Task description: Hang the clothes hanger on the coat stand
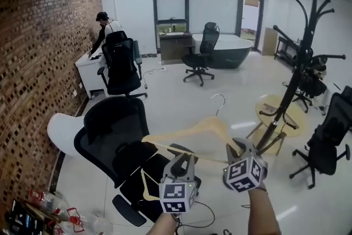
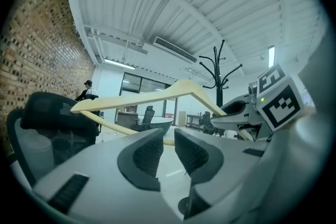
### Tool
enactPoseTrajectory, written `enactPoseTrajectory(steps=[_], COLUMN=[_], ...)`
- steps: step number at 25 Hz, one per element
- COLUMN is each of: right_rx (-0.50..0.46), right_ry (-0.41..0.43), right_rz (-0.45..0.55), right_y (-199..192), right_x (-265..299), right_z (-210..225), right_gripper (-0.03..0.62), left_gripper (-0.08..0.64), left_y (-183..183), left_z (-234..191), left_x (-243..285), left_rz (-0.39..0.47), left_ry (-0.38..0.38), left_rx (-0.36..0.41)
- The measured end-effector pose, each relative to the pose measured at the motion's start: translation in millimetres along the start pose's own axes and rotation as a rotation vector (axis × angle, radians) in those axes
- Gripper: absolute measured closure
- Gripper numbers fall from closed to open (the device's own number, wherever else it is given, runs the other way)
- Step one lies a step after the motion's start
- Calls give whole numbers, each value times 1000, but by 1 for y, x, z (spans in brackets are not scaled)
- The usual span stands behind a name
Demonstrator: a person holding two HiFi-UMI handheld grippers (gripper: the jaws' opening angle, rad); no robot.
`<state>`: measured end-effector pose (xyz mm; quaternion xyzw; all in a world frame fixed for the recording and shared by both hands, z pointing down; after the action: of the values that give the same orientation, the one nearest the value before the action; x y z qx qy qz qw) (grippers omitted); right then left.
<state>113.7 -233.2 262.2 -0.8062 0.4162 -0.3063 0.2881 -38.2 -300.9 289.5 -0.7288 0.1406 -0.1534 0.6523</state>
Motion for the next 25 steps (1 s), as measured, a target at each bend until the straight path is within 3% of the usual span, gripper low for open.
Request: enactPoseTrajectory(steps=[7, 14, 19, 25], right_rx=[12, -3, 15, 37], right_ry=[-88, -141, -211, -271], right_rz=[-39, -55, -70, -113], right_y=[-125, -199, -218, -211], right_x=[-80, -131, -159, -167], right_z=[133, 209, 247, 261], right_gripper=[537, 537, 537, 537], left_gripper=[476, 476, 476, 476], left_y=[-13, -22, -12, 0], left_z=[186, 301, 348, 346], left_x=[58, 91, 99, 105], left_rz=[-8, -5, -9, -11], left_ry=[-100, -168, -251, -312], left_rx=[32, 43, 83, 100])
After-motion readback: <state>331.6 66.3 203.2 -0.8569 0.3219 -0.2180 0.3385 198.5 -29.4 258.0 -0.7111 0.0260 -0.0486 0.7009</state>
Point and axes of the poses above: the fingertips, and each gripper's own axes: x forward along the fingers, z to its right, y out of its top, the point moved 4 cm from there along -x, backward along the fingers, and after that the axes turned 3 degrees about -y, right-handed, at the moved point
